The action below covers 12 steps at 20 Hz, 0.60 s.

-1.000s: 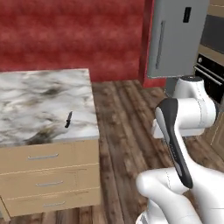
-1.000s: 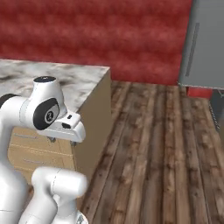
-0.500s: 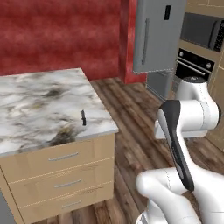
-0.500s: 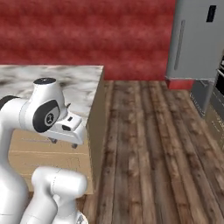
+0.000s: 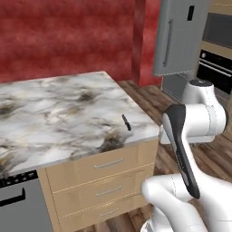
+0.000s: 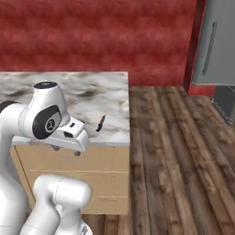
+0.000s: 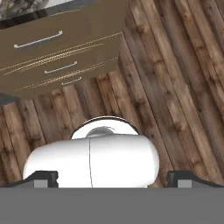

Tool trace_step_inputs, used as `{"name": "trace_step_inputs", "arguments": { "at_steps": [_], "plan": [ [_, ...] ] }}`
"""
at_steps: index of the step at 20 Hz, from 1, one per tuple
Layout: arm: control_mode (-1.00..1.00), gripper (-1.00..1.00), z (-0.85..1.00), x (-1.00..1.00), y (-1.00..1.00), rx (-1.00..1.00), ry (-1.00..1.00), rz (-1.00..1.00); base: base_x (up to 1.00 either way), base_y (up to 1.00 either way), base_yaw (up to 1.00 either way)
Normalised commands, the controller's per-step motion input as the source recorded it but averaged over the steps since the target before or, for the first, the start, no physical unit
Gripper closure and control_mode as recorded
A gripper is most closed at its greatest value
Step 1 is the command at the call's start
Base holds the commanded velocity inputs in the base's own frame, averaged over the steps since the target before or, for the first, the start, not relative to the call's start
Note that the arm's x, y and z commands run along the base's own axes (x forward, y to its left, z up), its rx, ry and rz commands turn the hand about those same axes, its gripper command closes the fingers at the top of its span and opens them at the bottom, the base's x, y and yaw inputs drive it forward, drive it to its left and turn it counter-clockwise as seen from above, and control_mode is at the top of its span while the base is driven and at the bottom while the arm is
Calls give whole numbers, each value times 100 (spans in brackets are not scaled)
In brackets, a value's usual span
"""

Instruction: Retrieve the butter from the fridge and place it on a plate on the dining table. Then retrieve the butter knife by the fridge and place it near the plate.

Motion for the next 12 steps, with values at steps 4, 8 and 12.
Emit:
{"name": "trace_step_inputs", "arguments": {
  "at_steps": [4, 8, 12],
  "plan": [
    [100, -100, 0, 0, 0, 0, 0, 0, 61, 65, -4],
    [100, -100, 0, 0, 0, 0, 0, 0, 92, 7, 0],
    [100, -100, 0, 0, 0, 0, 0, 0, 47, -6, 3]
  ]
}}
